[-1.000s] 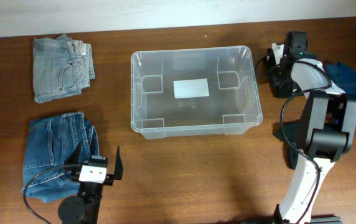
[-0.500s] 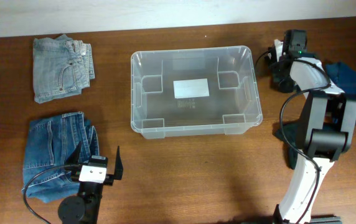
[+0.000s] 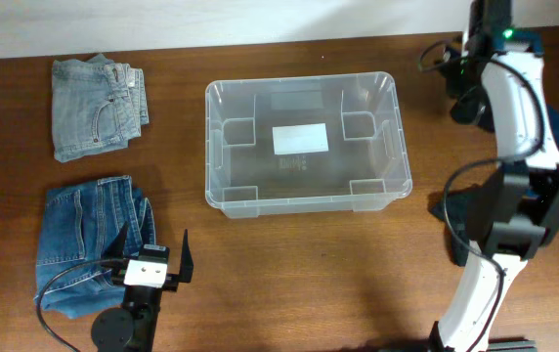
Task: Pack container
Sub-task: 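Carry the black garment into the container's left side and release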
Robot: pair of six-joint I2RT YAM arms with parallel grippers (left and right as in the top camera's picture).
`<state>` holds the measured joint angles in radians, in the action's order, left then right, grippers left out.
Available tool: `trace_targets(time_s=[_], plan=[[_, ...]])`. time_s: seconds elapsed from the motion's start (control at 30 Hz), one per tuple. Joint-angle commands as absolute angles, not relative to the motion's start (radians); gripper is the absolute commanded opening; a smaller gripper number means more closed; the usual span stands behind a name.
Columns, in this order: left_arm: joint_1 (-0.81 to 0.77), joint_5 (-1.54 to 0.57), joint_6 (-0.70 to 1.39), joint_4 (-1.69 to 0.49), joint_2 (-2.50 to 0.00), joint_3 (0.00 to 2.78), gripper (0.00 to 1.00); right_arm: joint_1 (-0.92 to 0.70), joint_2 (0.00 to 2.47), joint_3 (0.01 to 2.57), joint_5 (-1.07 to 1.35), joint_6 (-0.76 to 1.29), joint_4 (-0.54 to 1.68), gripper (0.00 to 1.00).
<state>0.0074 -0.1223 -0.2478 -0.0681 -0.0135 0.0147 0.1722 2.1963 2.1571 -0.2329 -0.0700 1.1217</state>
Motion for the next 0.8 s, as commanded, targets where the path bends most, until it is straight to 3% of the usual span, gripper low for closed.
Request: trace_targets(time_s=[0.0,0.27,0.53,0.77], plan=[[0.011,-0.115,-0.263,-0.069,-0.005,0.009,0.99,0.099,2.057,2.297,-0.21,0.02,1.222,0.04],[0.011,-0.115,-0.263,-0.069,-0.005,0.009,0.99,-0.204,1.949,2.344,-0.21,0.358,1.441,0.04],[0.011,-0.115,-0.263,-0.069,-0.005,0.009,0.99,-0.474,1.996,2.34,-0.211,0.554,1.341,0.04],[0.011,-0.115,-0.263,-0.069,-0.005,0.009,0.99,-0.609,2.078,2.31,-0.226,0.663,1.255,0.04]])
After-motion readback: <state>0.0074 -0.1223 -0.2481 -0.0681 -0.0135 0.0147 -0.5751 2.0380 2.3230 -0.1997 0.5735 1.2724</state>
